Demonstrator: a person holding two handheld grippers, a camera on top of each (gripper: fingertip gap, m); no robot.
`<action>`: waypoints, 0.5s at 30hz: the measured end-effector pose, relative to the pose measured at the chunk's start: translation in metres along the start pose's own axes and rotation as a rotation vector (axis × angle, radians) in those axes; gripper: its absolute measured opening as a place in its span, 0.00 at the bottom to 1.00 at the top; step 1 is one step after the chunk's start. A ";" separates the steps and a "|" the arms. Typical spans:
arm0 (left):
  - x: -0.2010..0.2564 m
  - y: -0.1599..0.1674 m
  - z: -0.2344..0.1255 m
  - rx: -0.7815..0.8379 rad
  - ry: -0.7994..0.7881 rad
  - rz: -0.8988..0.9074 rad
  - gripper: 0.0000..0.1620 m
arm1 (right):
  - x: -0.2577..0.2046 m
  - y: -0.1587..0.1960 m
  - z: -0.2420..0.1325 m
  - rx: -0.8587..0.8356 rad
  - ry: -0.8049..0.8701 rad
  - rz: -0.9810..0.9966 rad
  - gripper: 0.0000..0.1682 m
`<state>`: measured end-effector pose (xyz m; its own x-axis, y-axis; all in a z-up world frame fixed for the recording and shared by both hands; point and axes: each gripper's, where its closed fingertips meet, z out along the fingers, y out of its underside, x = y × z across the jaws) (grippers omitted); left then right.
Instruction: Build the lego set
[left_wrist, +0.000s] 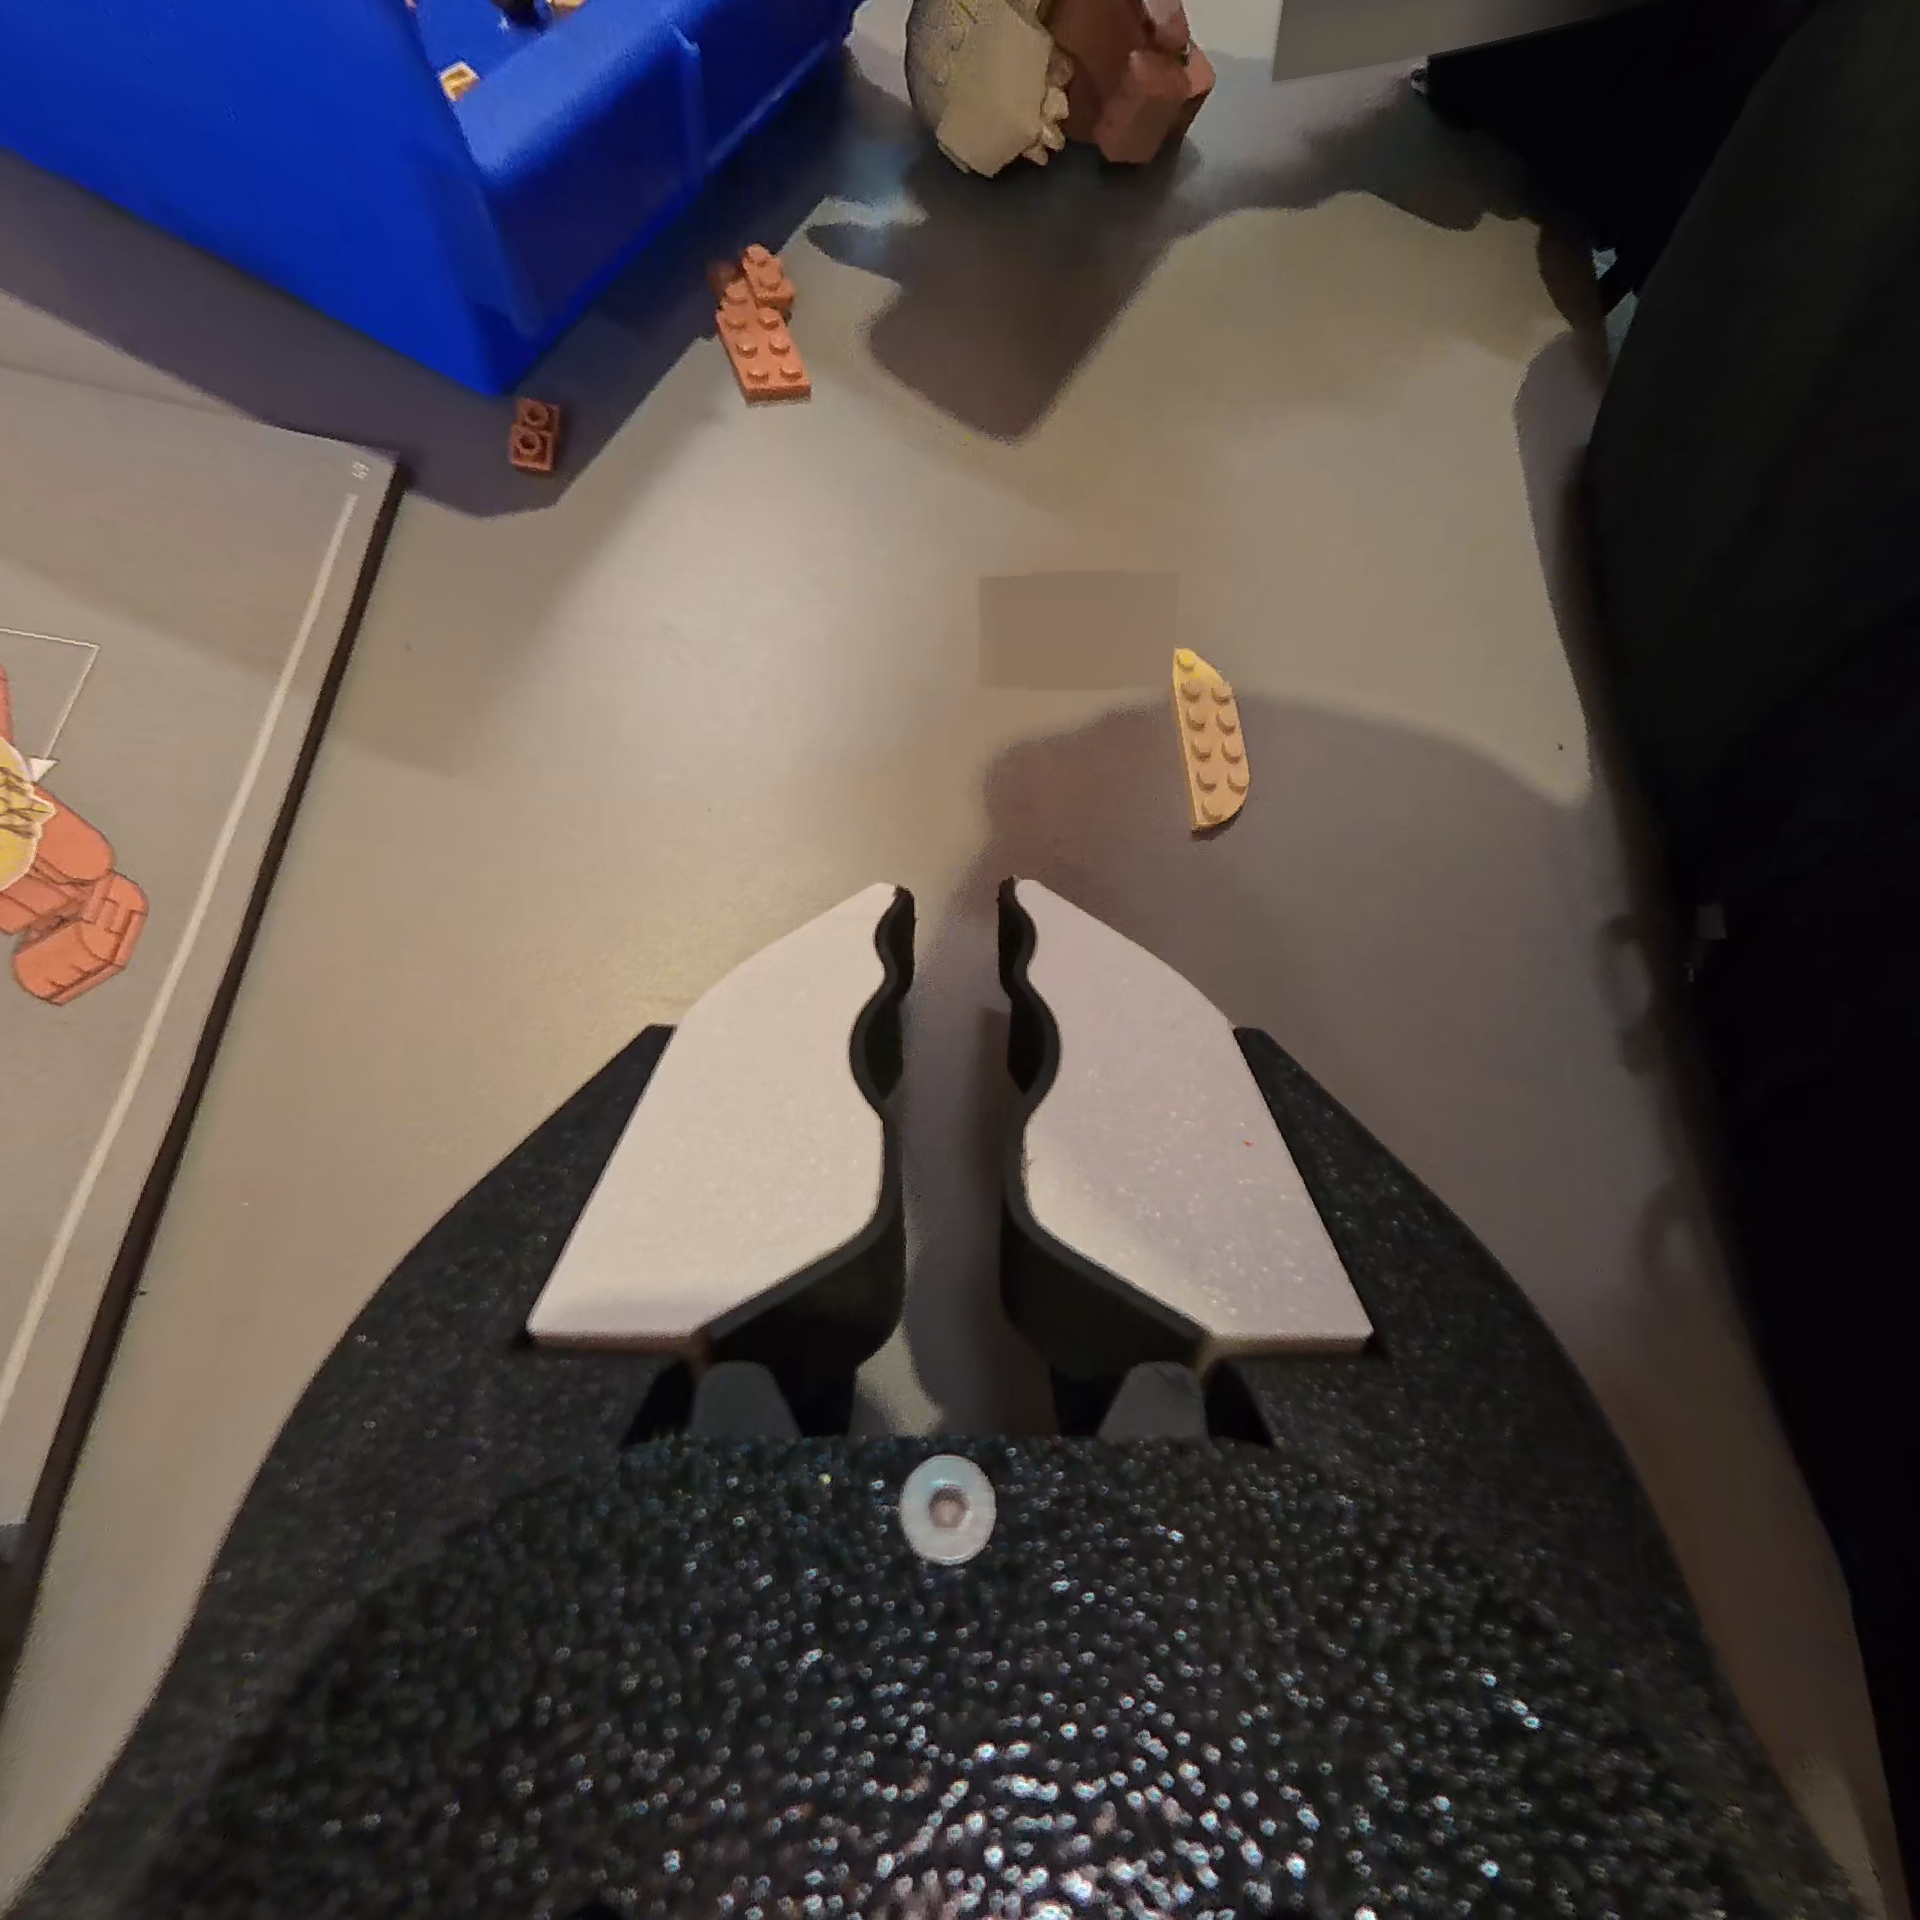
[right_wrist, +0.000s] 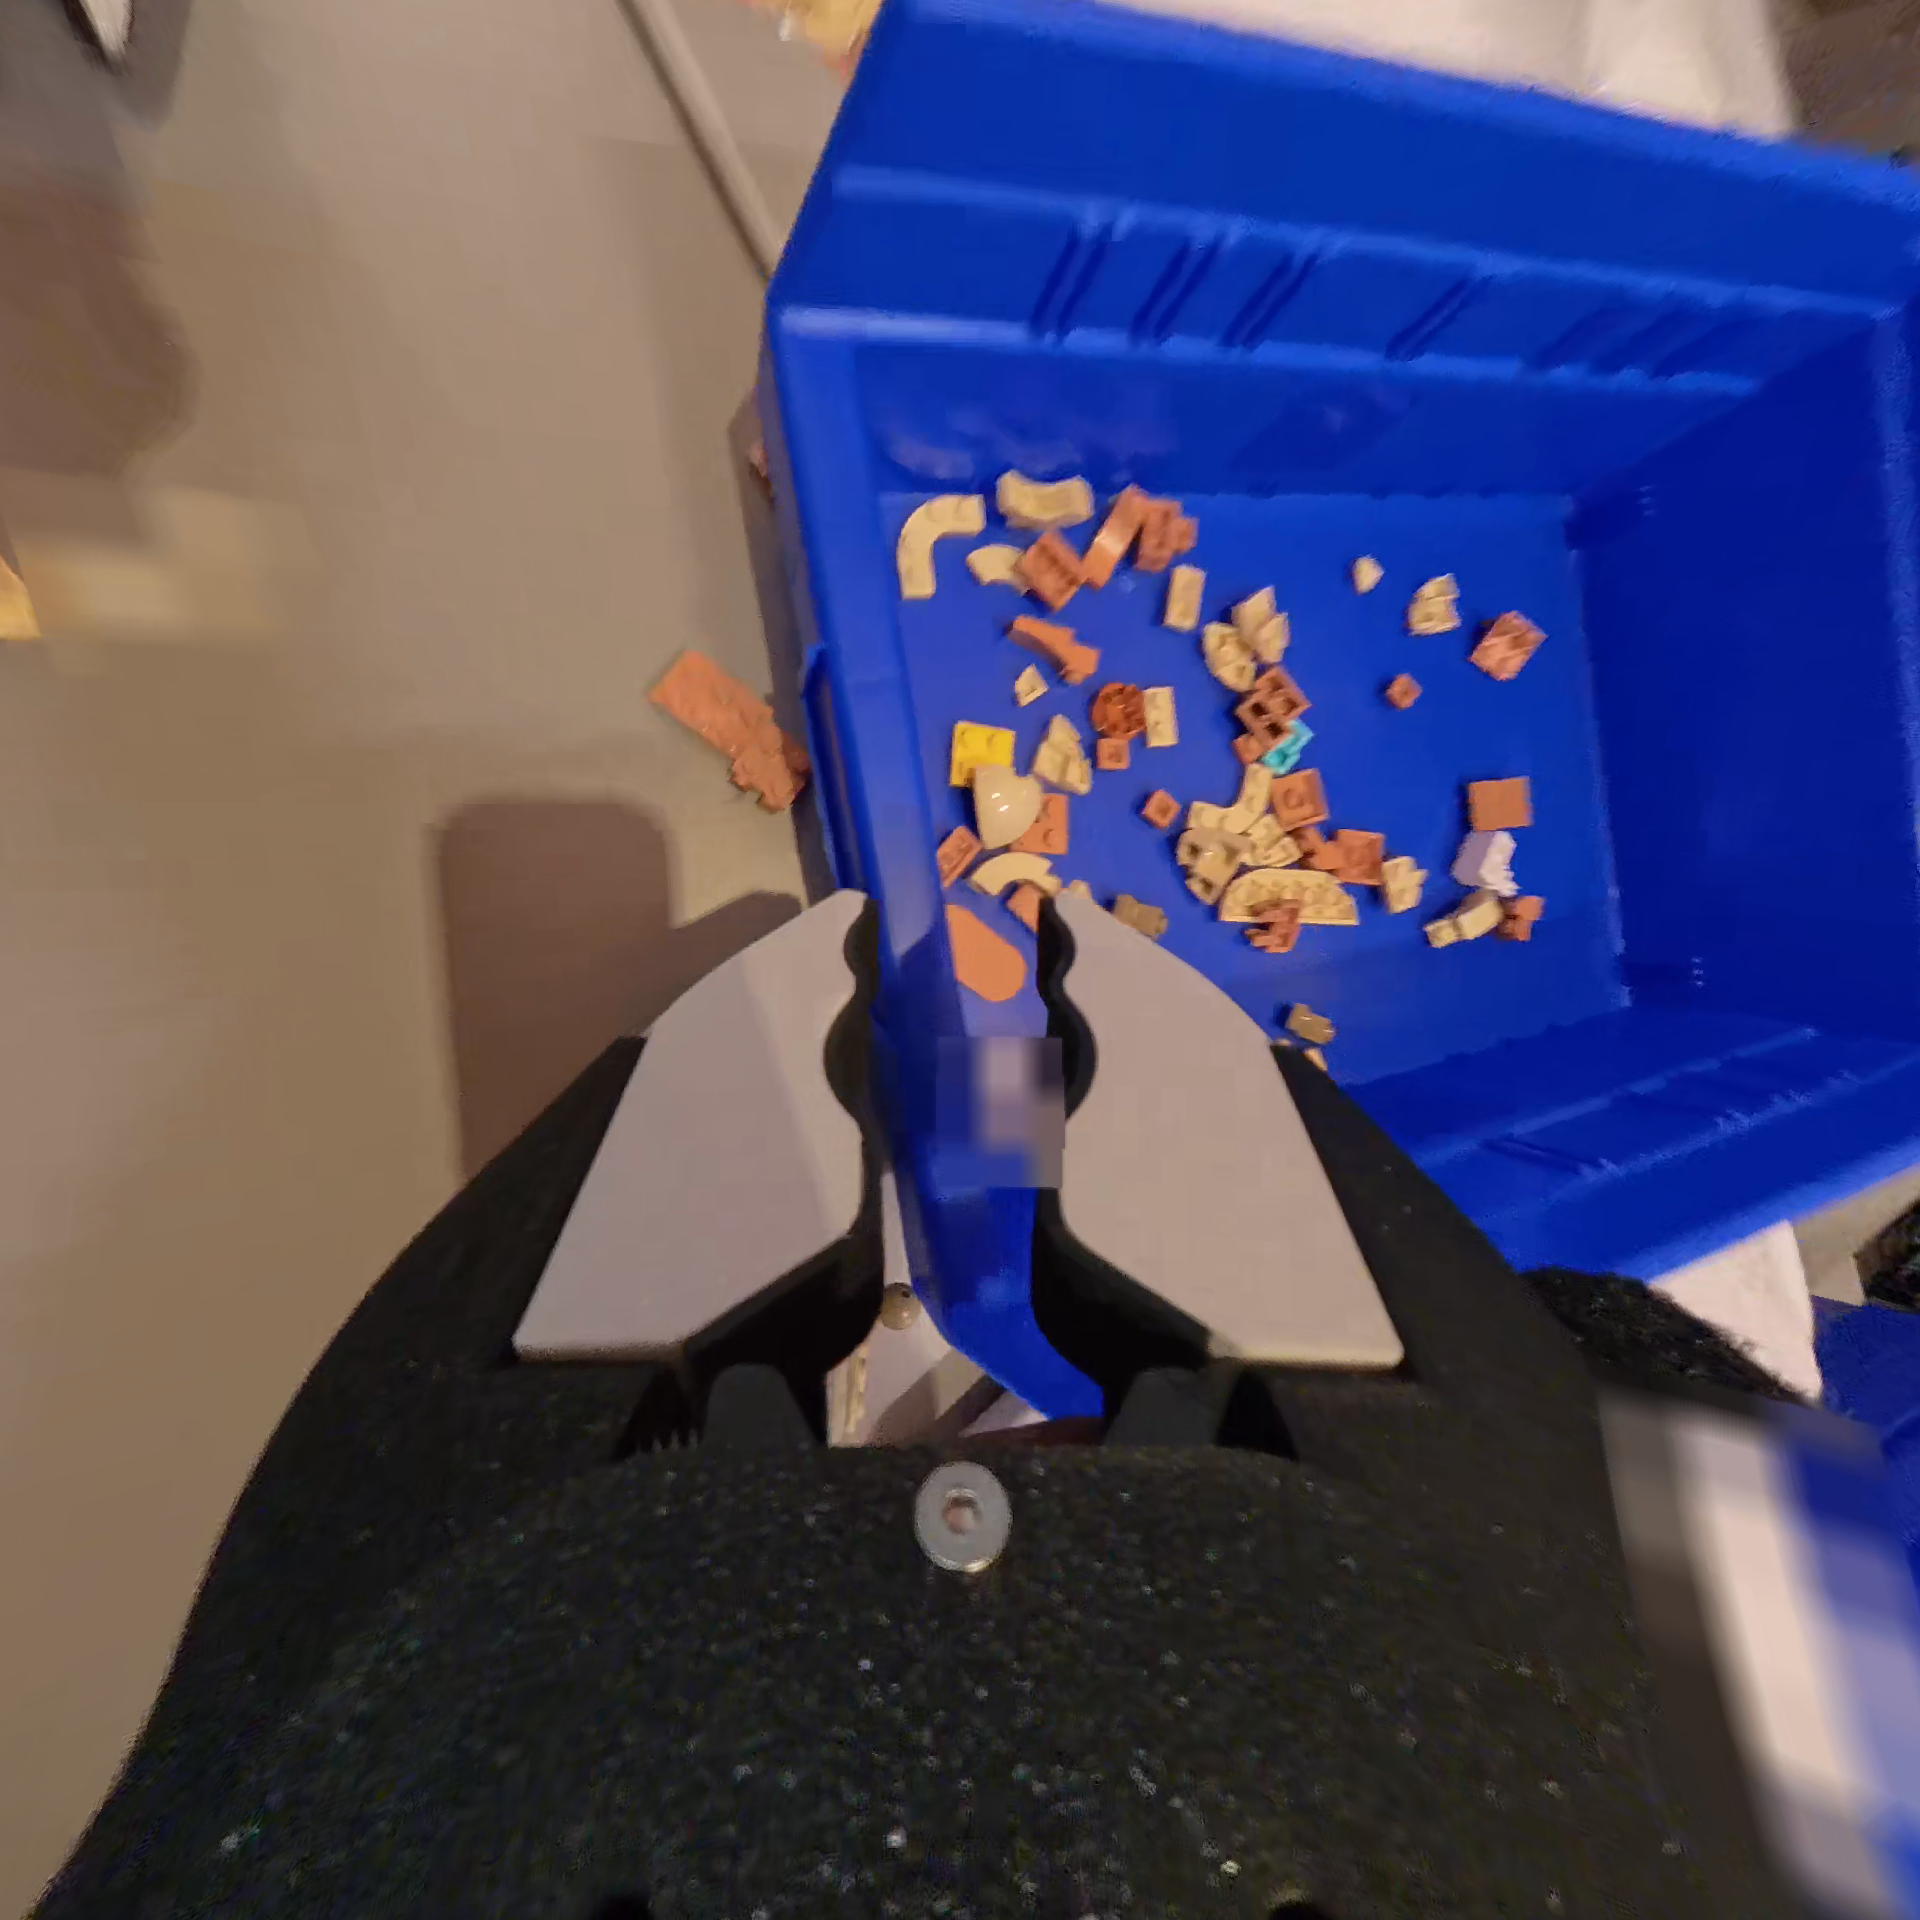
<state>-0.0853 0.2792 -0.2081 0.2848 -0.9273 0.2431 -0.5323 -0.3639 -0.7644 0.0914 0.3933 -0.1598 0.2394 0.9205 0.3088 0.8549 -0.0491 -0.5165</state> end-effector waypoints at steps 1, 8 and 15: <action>-0.001 0.000 0.000 0.002 0.001 -0.007 0.09 | 0.005 -0.003 -0.008 0.035 0.020 0.021 0.17; -0.009 -0.008 -0.002 0.045 -0.009 -0.063 0.09 | 0.034 0.008 -0.029 0.123 0.100 0.128 0.17; -0.018 -0.051 -0.007 0.276 -0.077 -0.018 0.09 | 0.043 0.010 -0.033 0.236 0.109 0.177 0.16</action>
<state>-0.0689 0.3142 -0.1697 0.3575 -0.9077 0.2196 -0.2929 -0.3322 -0.8966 0.1251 0.4192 -0.1248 0.4338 0.8581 0.2747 0.6678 -0.1016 -0.7373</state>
